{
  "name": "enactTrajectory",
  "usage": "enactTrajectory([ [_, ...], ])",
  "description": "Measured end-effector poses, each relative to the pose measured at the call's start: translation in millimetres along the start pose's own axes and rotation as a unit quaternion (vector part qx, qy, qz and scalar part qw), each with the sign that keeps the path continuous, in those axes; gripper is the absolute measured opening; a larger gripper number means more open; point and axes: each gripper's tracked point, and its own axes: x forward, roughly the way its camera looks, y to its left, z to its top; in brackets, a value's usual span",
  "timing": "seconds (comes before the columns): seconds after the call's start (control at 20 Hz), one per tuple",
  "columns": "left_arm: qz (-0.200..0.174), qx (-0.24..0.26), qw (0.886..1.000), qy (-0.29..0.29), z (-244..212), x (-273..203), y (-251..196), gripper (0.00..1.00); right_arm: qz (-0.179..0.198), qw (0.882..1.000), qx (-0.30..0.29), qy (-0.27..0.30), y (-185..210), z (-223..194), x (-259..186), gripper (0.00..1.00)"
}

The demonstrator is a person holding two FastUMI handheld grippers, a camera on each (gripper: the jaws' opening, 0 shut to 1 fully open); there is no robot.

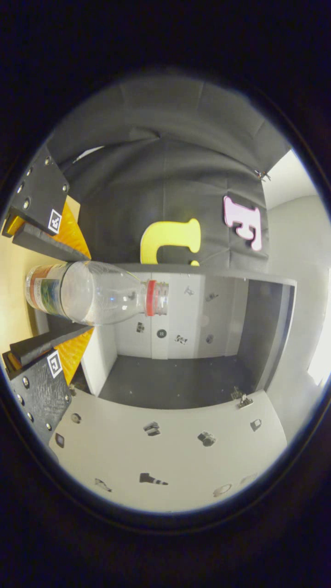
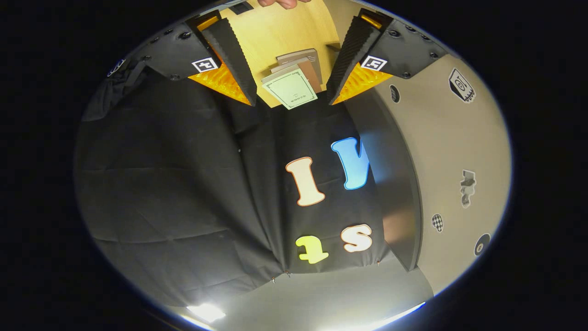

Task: Open the cabinet door with the right hand, grasp the bottle in the cabinet with the left hand and place it on the coaster, then close the cabinet door with the right hand.

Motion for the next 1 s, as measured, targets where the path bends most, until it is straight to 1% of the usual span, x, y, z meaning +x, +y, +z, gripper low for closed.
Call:
enactTrajectory([
  [0.25,0.031,0.017,0.999,0.026,-52.7,-51.7,37.6,0.74,-0.008,1.000,-0.005,-0.024,-2.6,17.2,-10.4,0.97],
  [0.4,0.050,0.007,0.998,0.030,-85.9,-75.3,51.4,0.74,-0.005,1.000,0.008,-0.018,0.9,11.3,-14.3,0.97],
  [0.5,0.059,0.002,0.998,0.037,-113.6,-87.5,56.5,0.75,-0.004,1.000,0.005,-0.012,2.0,5.3,-15.2,0.97],
  [0.65,0.073,-0.002,0.996,0.042,-154.2,-103.5,63.3,0.75,-0.011,1.000,-0.006,-0.003,-1.3,-1.7,-16.8,0.97],
  [0.7,0.079,-0.005,0.996,0.041,-167.4,-108.9,65.9,0.77,-0.010,1.000,-0.008,-0.001,-0.4,-3.5,-16.9,0.97],
  [0.75,0.088,-0.008,0.995,0.043,-183.5,-111.8,68.6,0.77,-0.012,1.000,-0.012,0.002,-1.2,-4.8,-16.5,0.97],
  [0.8,0.098,-0.011,0.994,0.049,-199.9,-113.8,71.7,0.75,-0.015,1.000,-0.018,0.007,-3.8,-8.4,-16.5,0.97],
  [0.85,0.106,-0.015,0.993,0.055,-216.7,-116.6,74.4,0.77,-0.017,0.999,-0.025,0.013,-4.7,-11.6,-17.0,0.97],
  [0.9,0.112,-0.023,0.992,0.056,-230.7,-118.2,75.1,0.75,-0.019,0.999,-0.031,0.019,-6.1,-15.0,-17.8,0.97],
  [0.95,0.118,-0.032,0.991,0.056,-242.5,-118.8,77.1,0.77,-0.021,0.999,-0.034,0.024,-6.8,-17.2,-18.3,0.97],
  [1.0,0.123,-0.040,0.990,0.053,-252.5,-119.6,78.4,0.77,-0.022,0.999,-0.035,0.026,-6.3,-18.5,-18.0,0.97],
])
